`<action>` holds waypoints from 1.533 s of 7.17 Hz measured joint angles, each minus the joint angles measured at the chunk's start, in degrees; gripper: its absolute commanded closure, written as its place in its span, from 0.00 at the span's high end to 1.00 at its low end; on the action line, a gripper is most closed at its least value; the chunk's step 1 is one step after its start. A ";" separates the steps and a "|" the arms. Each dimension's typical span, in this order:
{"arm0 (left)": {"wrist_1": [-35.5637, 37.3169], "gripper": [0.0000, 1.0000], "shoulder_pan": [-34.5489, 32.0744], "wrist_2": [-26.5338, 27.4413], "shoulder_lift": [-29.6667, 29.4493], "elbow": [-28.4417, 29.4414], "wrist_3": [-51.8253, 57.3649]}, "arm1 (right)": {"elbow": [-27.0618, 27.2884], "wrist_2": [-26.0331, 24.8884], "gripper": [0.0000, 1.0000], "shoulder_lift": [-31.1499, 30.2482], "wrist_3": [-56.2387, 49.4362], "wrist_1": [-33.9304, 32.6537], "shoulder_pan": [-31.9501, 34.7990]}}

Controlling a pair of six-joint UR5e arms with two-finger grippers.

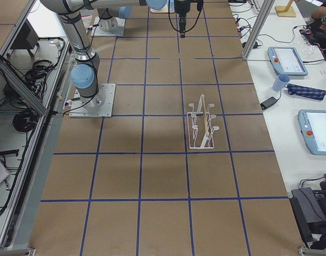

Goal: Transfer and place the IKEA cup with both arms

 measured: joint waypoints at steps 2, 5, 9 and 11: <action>-1.09 0.92 -0.55 0.22 1.79 1.10 -1.05 | -0.03 -0.02 1.00 0.01 -0.01 0.22 0.00; -12.70 1.00 -5.42 2.19 6.32 8.59 -6.10 | -0.24 -0.01 1.00 -0.05 -0.01 1.55 -0.09; -20.79 1.00 -16.81 8.17 17.28 10.14 -19.28 | -0.26 0.09 1.00 -0.05 -0.01 1.67 -0.21; -23.89 1.00 -27.35 11.76 23.83 9.91 -34.53 | -0.26 0.14 1.00 -0.06 -0.01 1.67 -0.25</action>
